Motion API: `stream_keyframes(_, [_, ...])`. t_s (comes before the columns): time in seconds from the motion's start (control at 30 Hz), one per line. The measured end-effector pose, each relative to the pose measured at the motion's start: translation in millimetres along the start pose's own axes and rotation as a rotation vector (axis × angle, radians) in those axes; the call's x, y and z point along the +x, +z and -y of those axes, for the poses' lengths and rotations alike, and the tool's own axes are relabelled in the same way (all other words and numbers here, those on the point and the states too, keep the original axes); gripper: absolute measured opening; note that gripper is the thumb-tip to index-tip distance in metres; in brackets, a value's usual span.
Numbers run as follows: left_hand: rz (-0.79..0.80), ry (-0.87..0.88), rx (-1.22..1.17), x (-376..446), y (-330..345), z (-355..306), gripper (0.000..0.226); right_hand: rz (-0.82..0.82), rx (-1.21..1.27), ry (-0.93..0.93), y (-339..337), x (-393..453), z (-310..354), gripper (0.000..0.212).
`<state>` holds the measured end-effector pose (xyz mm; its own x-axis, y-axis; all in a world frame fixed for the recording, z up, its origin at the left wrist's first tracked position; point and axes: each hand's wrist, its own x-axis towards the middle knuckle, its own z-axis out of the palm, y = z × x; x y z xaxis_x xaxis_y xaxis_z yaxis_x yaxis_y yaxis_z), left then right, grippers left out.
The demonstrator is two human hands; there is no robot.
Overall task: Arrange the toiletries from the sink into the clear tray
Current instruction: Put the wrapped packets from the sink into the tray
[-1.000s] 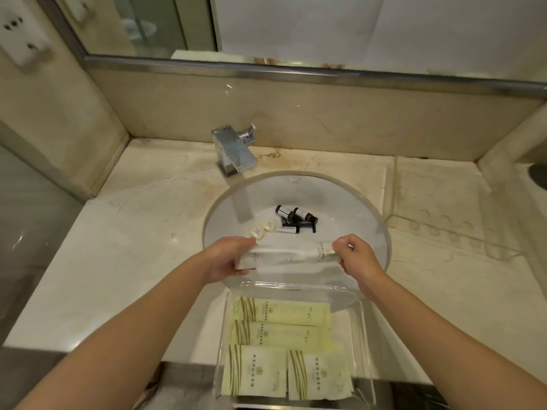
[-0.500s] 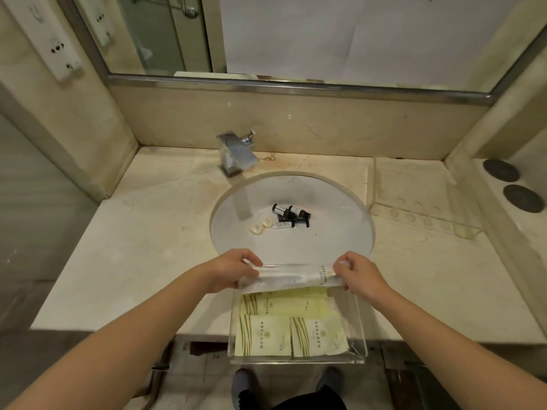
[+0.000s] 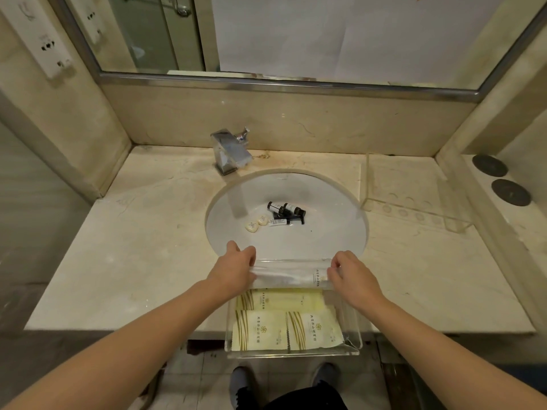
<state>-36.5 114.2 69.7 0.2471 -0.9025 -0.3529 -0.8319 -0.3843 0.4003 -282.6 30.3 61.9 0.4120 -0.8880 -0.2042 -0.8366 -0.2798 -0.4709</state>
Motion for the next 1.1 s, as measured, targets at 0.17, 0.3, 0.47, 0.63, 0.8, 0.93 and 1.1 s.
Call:
stream_keyframes(0.17, [0.037,0.001,-0.02,4,-3,10,0.017,0.073,0.067,-0.017,-1,1,-7,0.013])
stream_keyframes(0.3, [0.117,0.093,0.086,-1,1,11,0.027,0.143,0.225,-0.013,-2,-2,-9,0.012])
stream_keyframes(0.47, [0.176,0.148,0.111,-4,2,10,0.023,0.23,0.29,-0.001,-7,-4,-12,0.021])
stream_keyframes(0.63, [0.212,0.204,0.191,-2,0,13,0.019,0.193,0.038,-0.045,0,-5,-13,0.016])
stream_keyframes(0.8, [0.154,0.249,0.274,-5,4,14,0.026,0.008,-0.251,-0.191,13,-8,-13,0.023])
stream_keyframes(0.93, [0.109,0.268,0.305,-6,9,16,0.024,-0.061,-0.325,-0.255,20,-9,-16,0.019])
stream_keyframes(1.1, [0.044,0.251,0.293,-7,10,21,0.025,-0.129,-0.391,-0.307,25,-6,-15,0.009])
